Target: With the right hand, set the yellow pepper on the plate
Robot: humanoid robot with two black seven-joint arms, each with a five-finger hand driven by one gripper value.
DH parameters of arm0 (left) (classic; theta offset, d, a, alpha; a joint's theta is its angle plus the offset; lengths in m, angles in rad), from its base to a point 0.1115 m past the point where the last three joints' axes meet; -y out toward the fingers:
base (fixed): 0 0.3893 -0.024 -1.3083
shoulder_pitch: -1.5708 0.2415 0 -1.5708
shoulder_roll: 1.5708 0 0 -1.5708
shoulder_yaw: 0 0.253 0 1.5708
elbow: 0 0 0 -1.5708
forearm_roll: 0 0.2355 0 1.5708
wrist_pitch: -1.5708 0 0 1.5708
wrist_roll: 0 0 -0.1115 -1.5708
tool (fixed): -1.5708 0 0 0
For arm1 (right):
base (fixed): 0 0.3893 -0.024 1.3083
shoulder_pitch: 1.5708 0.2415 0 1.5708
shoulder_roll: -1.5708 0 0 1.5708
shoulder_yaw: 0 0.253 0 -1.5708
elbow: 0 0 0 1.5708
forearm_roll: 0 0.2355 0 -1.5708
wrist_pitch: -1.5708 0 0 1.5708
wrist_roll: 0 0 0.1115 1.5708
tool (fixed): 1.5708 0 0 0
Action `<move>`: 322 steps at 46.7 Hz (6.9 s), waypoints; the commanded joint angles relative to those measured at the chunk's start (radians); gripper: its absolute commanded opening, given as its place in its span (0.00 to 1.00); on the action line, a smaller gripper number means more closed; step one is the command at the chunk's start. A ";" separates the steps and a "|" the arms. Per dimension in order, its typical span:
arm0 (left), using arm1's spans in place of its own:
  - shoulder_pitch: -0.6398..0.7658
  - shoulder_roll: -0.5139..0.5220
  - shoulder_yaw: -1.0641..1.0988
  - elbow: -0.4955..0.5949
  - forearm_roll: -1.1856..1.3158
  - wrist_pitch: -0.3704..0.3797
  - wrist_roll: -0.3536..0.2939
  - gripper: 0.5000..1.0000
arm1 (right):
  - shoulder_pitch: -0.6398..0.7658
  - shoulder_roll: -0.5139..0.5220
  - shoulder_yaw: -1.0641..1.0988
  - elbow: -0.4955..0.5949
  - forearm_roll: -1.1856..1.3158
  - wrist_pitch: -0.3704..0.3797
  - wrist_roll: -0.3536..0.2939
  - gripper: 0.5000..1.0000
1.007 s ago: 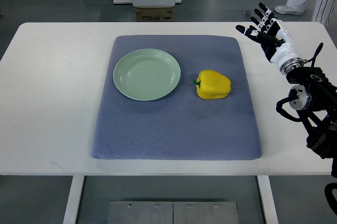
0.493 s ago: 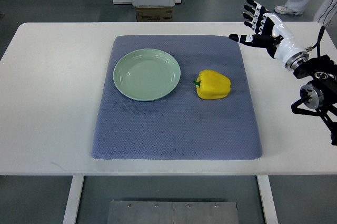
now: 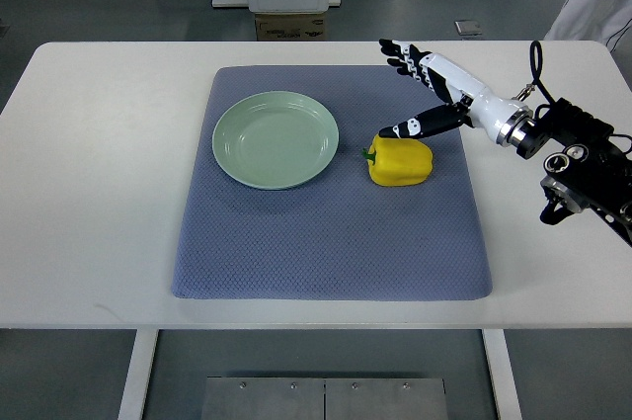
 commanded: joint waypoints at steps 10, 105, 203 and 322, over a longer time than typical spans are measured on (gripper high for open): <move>0.000 0.000 0.000 -0.001 0.000 0.000 0.000 1.00 | 0.075 -0.001 -0.241 -0.020 -0.022 -0.125 0.076 0.93; 0.000 0.000 0.000 0.001 0.000 0.000 0.000 1.00 | 0.196 0.172 -0.299 -0.174 0.038 -0.174 -0.062 0.00; 0.000 0.000 0.000 0.001 0.000 0.000 0.000 1.00 | 0.179 0.361 -0.307 -0.168 0.104 -0.162 -0.222 0.99; 0.000 0.000 0.000 0.001 0.000 0.000 0.000 1.00 | -0.189 0.290 0.690 -0.178 0.392 -0.173 -0.246 1.00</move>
